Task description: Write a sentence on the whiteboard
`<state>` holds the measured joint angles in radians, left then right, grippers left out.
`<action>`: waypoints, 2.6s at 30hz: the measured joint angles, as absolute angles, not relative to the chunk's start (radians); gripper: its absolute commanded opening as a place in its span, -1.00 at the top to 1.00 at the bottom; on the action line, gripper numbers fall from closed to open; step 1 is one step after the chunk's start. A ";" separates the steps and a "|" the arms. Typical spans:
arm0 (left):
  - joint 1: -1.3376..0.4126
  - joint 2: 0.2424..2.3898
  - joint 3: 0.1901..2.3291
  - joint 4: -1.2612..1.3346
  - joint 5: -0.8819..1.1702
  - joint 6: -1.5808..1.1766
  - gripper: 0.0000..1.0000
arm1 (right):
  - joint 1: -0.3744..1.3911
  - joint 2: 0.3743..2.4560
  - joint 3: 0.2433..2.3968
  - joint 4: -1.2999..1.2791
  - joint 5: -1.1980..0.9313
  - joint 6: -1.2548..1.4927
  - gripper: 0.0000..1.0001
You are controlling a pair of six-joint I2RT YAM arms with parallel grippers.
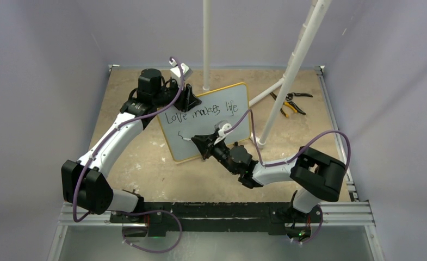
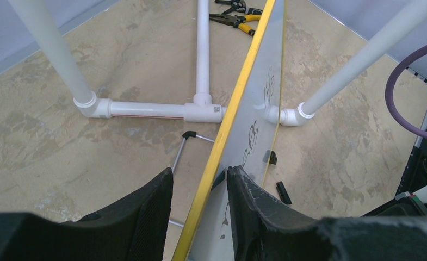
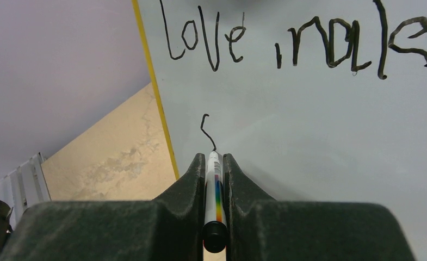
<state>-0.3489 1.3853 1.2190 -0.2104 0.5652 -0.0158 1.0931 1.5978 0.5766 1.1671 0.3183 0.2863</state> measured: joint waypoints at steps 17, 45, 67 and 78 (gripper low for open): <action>-0.348 1.385 1.219 -0.210 0.571 -0.016 0.85 | 1.100 1.568 0.583 1.190 0.307 0.286 1.00; -0.348 1.385 1.219 -0.210 0.573 -0.016 0.85 | 1.102 1.566 0.593 1.166 0.385 0.262 1.00; -0.348 1.385 1.219 -0.209 0.573 -0.016 0.85 | 1.106 1.557 0.551 1.137 0.407 0.278 1.00; -0.347 1.386 1.217 -0.204 0.573 -0.016 0.85 | 1.106 1.557 0.595 1.146 0.411 0.241 1.00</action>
<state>-0.3470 1.3865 1.2171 -0.2035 0.5728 -0.0162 1.1061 1.5566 0.5949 1.1461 0.4110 0.2413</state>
